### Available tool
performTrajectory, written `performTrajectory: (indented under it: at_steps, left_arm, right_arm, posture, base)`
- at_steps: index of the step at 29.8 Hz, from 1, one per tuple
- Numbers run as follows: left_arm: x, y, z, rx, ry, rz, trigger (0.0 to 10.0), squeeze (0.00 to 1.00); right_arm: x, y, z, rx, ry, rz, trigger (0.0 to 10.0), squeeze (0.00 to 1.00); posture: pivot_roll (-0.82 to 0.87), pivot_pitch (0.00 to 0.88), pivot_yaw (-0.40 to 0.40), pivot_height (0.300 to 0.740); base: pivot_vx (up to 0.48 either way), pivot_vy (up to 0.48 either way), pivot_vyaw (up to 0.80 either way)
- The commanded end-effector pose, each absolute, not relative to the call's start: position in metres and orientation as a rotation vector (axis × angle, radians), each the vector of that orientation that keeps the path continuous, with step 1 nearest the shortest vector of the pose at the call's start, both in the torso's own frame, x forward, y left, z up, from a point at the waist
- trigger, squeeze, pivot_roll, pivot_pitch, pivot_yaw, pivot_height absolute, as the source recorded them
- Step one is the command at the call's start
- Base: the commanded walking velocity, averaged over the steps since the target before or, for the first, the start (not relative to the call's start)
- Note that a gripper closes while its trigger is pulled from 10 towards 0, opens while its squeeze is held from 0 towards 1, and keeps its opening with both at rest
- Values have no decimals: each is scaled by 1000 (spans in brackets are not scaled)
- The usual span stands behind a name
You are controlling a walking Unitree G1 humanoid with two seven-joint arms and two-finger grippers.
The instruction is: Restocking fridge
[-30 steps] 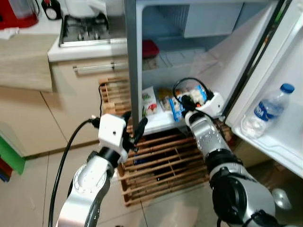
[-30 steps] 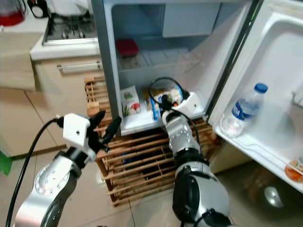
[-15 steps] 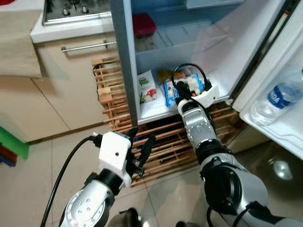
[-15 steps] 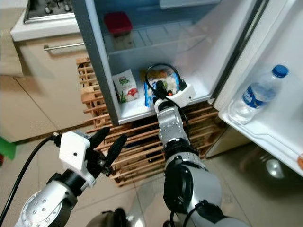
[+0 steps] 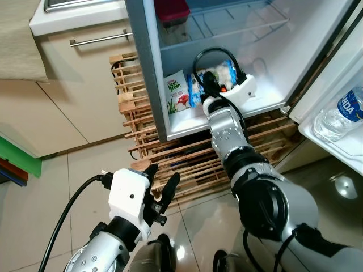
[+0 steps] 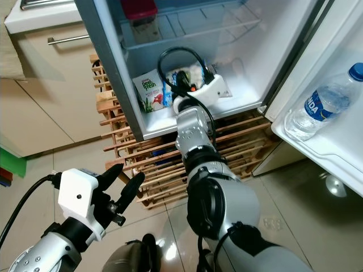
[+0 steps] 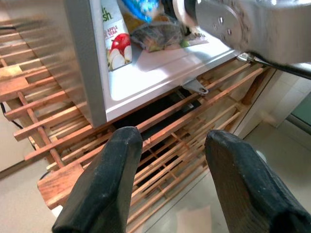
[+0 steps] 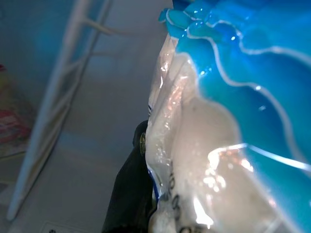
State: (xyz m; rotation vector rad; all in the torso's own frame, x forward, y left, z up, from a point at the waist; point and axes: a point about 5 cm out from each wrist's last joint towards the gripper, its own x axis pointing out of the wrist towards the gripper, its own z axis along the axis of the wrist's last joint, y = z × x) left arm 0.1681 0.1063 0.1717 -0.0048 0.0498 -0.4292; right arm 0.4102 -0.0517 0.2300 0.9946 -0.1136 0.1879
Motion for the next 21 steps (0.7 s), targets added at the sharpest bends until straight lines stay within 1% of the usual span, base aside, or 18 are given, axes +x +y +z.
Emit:
performTrajectory:
  at_steps: [1,4,5,6,7,10,11,12,18,21]
  left_arm:
    - [163,107,173,-12,62,-426,10000,0]
    - [162,107,173,-14,64,-424,10000,0]
    - [160,106,173,-19,68,-420,10000,0]
    - [160,106,173,-19,68,-420,10000,0]
    - [159,106,172,-23,72,-417,10000,0]
    - [158,106,172,-26,75,-407,10000,0]
    - [158,106,172,-27,76,-405,10000,0]
    - [157,106,173,-27,76,-402,10000,0]
    - [155,106,173,-31,77,-388,10000,0]
    - [154,106,172,-34,82,-382,10000,0]
  right_arm:
    - [410,-49,231,948,-102,172,0,0]
    - [411,-53,232,916,-104,157,0,0]
    - [413,-57,232,893,-98,133,0,682]
    - [413,-57,232,893,-98,133,0,682]
    - [414,-60,232,884,-91,112,0,1000]
    - [415,-64,232,874,-74,78,0,1000]
    - [416,-64,233,870,-66,70,2314,1000]
    - [416,-64,233,872,-61,68,10000,1000]
    - [417,-65,233,882,-23,51,10000,1000]
    - [417,-67,227,990,24,35,10000,1000]
  posture:
    - [228,300,59,736]
    - [227,299,58,736]
    - [230,298,56,736]
    - [230,298,56,736]
    - [231,298,55,736]
    - [232,296,56,736]
    - [232,293,57,736]
    - [233,294,55,736]
    - [235,291,49,736]
    - [235,293,46,736]
  base:
    - [0,0,0]
    - [0,0,0]
    - [0,0,0]
    - [0,0,0]
    - [0,0,0]
    - [0,0,0]
    - [0,0,0]
    - [0,0,0]
    - [0,0,0]
    - [0,0,0]
